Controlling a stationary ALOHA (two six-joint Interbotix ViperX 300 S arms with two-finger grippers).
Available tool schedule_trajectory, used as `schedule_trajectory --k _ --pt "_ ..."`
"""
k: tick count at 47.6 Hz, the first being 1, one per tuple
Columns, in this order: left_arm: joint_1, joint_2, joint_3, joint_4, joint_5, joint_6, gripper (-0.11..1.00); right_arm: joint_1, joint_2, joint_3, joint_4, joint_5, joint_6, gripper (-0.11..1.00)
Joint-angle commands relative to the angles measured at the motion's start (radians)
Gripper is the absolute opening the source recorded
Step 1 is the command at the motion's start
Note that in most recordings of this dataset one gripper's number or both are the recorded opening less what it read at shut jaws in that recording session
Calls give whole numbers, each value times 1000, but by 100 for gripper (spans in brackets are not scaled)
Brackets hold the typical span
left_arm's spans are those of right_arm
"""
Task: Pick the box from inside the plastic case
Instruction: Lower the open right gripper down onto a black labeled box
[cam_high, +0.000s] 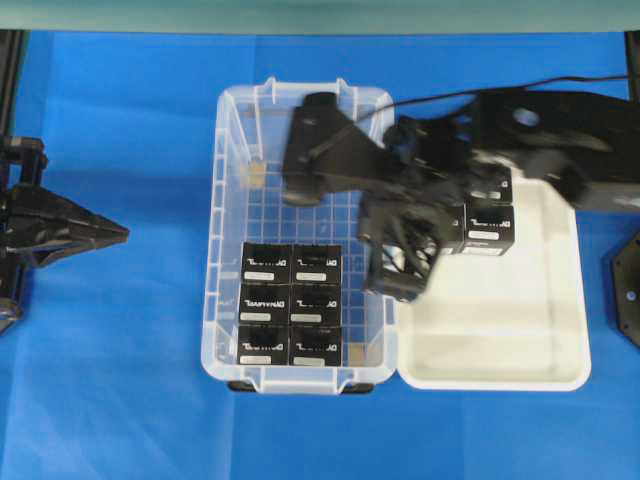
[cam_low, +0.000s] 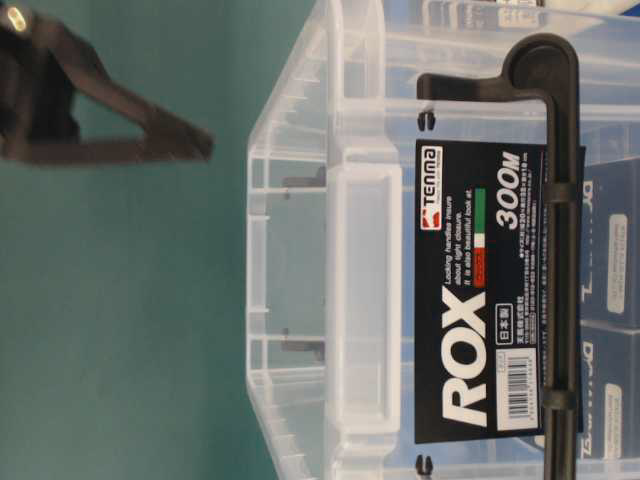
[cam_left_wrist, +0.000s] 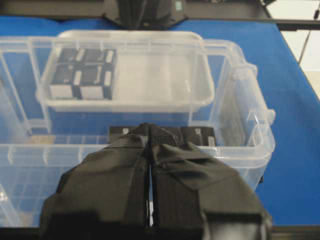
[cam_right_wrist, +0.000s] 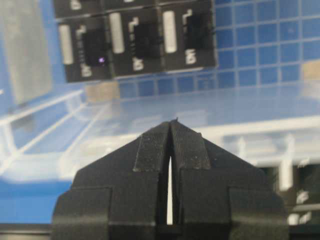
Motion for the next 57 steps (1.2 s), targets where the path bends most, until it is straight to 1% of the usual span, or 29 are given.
schedule_trajectory --k 1,9,20,24,26,29,32,35,39,41,43,45,57 --pt "-2 11 -26 2 -5 2 -2 0 52 -63 0 17 -35 2" --pt "-3 6 -26 2 -5 2 -2 -12 130 -123 2 20 -112 6" --pt "-3 2 -29 2 -5 2 -2 -34 198 -130 3 32 -143 13" --pt "-3 -2 -29 2 -5 2 -2 -37 212 -130 5 28 -167 17" --pt "-3 -2 -31 2 -3 2 -2 -37 221 -130 6 25 -190 21" --pt "-3 -2 -29 2 5 2 -2 -37 232 -130 8 14 -218 30" --pt "-3 -2 -29 2 11 2 -2 -35 238 -126 9 -2 -244 44" --pt "-3 -2 -31 2 12 0 -2 -35 242 -118 11 -18 -261 62" --pt "-3 -3 -31 2 12 0 -2 -35 249 -107 11 -43 -265 85" --pt "-3 -2 -32 2 12 0 -2 -35 255 -100 9 -55 -264 93" --pt "-3 -3 -32 0 12 0 -2 -37 258 -92 9 -64 -264 98" --pt "-3 -3 -34 2 12 0 -2 -35 262 -83 11 -74 -264 99" --pt "-3 -3 -32 2 12 0 -2 -34 301 -31 11 -169 -259 98"
